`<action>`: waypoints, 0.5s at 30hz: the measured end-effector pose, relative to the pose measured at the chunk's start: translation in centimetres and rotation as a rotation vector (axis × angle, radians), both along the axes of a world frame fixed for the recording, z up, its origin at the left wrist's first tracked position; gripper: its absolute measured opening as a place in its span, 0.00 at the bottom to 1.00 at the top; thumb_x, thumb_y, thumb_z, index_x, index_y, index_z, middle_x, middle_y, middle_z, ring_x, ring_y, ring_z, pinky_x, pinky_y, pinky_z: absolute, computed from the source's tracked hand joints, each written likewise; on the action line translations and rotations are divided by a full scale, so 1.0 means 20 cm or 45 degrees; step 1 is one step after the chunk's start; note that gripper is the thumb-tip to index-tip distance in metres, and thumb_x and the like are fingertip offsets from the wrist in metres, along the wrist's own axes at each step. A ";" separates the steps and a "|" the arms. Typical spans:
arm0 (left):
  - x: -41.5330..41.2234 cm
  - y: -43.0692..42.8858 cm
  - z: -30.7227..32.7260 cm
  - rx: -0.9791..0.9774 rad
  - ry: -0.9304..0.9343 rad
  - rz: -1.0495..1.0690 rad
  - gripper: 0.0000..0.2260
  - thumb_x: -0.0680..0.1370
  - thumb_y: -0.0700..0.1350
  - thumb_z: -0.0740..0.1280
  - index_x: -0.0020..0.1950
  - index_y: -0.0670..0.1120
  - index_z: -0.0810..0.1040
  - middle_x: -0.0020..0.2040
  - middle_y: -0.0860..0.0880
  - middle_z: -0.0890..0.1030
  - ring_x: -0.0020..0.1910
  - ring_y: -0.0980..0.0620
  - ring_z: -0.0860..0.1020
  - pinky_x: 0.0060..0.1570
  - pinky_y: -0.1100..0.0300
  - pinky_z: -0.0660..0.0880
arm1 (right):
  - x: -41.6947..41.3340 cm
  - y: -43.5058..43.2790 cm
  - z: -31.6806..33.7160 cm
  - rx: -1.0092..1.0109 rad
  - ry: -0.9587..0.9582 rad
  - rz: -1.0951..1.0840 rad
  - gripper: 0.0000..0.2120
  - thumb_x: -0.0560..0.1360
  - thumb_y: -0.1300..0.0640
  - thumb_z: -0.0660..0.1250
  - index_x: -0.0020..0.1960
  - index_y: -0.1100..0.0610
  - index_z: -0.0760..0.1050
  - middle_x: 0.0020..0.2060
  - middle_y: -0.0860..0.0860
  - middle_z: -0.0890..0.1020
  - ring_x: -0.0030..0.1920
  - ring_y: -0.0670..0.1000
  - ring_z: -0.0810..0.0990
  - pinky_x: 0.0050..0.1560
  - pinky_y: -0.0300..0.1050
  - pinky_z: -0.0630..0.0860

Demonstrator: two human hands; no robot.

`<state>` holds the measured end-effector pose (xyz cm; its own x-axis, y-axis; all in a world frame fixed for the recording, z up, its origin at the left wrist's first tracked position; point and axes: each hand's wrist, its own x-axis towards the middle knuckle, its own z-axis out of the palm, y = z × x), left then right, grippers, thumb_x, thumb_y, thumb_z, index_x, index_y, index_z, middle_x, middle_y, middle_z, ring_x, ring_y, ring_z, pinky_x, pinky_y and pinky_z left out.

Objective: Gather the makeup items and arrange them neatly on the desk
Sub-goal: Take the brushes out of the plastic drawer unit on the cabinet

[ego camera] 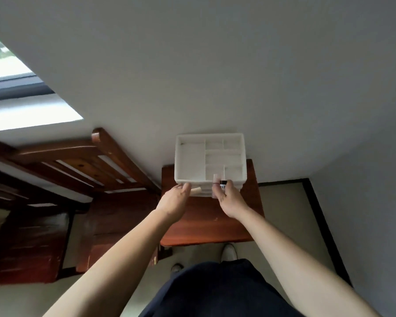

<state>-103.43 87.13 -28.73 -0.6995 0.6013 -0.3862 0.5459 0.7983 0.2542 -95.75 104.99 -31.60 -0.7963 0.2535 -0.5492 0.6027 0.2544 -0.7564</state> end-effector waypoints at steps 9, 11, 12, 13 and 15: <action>0.21 -0.46 0.08 0.294 0.092 0.959 0.07 0.81 0.46 0.58 0.47 0.49 0.60 0.37 0.49 0.74 0.37 0.38 0.74 0.37 0.49 0.70 | -0.25 -0.32 0.14 -0.048 0.166 0.388 0.13 0.83 0.48 0.58 0.56 0.58 0.64 0.40 0.51 0.82 0.31 0.47 0.80 0.34 0.40 0.72; 0.31 -0.69 0.17 0.389 0.140 1.175 0.06 0.81 0.45 0.59 0.50 0.50 0.60 0.38 0.48 0.76 0.37 0.38 0.76 0.39 0.48 0.73 | -0.31 -0.54 0.22 -0.039 0.237 0.602 0.11 0.83 0.50 0.58 0.59 0.55 0.65 0.41 0.50 0.82 0.32 0.46 0.79 0.37 0.39 0.72; 0.34 -0.80 0.22 0.432 0.181 1.274 0.06 0.81 0.45 0.59 0.52 0.50 0.61 0.40 0.47 0.78 0.38 0.39 0.77 0.41 0.47 0.74 | -0.34 -0.64 0.26 -0.033 0.282 0.690 0.10 0.83 0.50 0.58 0.62 0.53 0.65 0.43 0.49 0.82 0.32 0.46 0.80 0.39 0.39 0.73; 0.39 -0.93 0.27 0.461 0.244 1.387 0.07 0.81 0.45 0.60 0.55 0.51 0.62 0.42 0.46 0.79 0.40 0.38 0.77 0.43 0.47 0.74 | -0.36 -0.78 0.32 -0.039 0.327 0.782 0.10 0.83 0.51 0.58 0.64 0.50 0.65 0.44 0.49 0.82 0.33 0.46 0.80 0.41 0.37 0.73; 0.55 -1.21 0.38 0.510 0.401 1.604 0.12 0.81 0.44 0.61 0.64 0.51 0.64 0.49 0.44 0.81 0.46 0.37 0.78 0.47 0.48 0.74 | -0.34 -1.12 0.44 -0.044 0.417 0.958 0.11 0.83 0.52 0.57 0.65 0.47 0.64 0.46 0.48 0.81 0.34 0.46 0.79 0.42 0.34 0.73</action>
